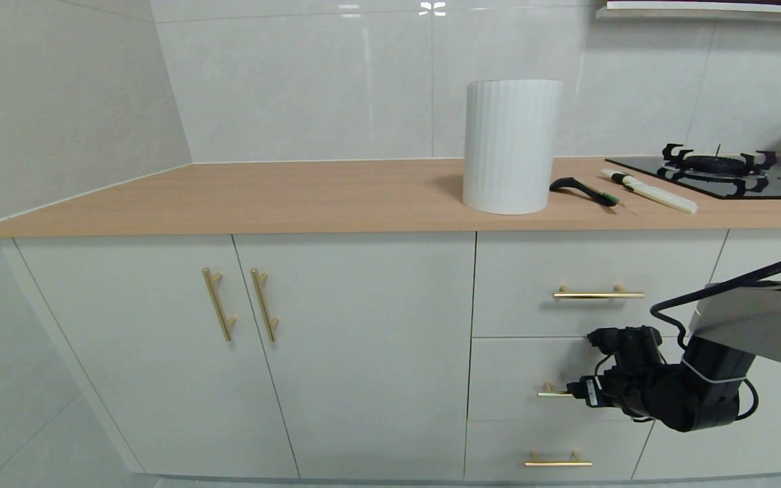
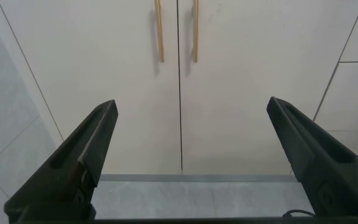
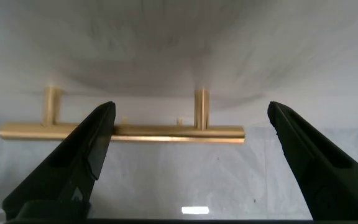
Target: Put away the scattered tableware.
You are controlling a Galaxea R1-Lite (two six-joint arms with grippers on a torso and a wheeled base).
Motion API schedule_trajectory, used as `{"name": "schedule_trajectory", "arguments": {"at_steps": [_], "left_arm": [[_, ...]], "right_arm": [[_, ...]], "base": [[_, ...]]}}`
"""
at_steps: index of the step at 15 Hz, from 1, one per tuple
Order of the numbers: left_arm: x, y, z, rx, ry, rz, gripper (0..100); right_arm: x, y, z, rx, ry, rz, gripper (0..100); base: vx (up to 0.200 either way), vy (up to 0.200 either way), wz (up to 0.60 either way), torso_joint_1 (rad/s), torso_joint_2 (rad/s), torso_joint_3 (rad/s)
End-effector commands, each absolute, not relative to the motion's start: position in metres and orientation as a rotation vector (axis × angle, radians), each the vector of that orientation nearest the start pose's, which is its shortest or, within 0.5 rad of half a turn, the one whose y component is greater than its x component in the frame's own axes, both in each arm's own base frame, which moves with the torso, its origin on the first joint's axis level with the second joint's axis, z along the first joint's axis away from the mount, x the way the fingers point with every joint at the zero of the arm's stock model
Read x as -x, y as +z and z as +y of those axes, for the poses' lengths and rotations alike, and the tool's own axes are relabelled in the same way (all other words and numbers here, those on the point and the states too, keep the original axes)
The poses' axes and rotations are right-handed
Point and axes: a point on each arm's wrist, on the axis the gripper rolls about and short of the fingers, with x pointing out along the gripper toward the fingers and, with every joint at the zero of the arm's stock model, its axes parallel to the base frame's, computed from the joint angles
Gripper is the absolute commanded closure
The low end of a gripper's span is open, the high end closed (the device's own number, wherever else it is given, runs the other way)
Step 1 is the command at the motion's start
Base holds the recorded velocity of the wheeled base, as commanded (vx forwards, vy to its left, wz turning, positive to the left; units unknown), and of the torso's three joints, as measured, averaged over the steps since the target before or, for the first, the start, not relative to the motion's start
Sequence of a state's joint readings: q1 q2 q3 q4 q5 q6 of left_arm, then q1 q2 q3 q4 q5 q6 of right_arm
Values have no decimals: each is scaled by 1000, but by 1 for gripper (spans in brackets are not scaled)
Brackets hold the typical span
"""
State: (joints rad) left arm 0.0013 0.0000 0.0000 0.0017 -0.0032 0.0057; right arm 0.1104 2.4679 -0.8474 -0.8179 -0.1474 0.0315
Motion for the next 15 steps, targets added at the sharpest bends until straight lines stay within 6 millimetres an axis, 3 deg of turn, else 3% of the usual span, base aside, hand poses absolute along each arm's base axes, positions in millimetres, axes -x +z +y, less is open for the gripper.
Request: {"name": "schedule_trajectory", "arguments": {"at_steps": [1, 9, 13, 15], "left_arm": [[23, 75, 0, -6, -2, 2, 0], [23, 75, 0, -6, -2, 2, 0], [23, 75, 0, -6, -2, 2, 0], [23, 75, 0, -6, -2, 2, 0]], "right_arm": [[-369, -67, 38, 85, -46, 816, 0], [-360, -60, 37, 95, -40, 836, 0], [-330, -10, 37, 127, 12, 911, 0], [-307, 44, 38, 121, 71, 885, 0]], "base": [[0, 0, 0, 0, 0, 0], [0, 0, 0, 0, 0, 0], [0, 0, 0, 0, 0, 0], [0, 0, 0, 0, 0, 0]]}}
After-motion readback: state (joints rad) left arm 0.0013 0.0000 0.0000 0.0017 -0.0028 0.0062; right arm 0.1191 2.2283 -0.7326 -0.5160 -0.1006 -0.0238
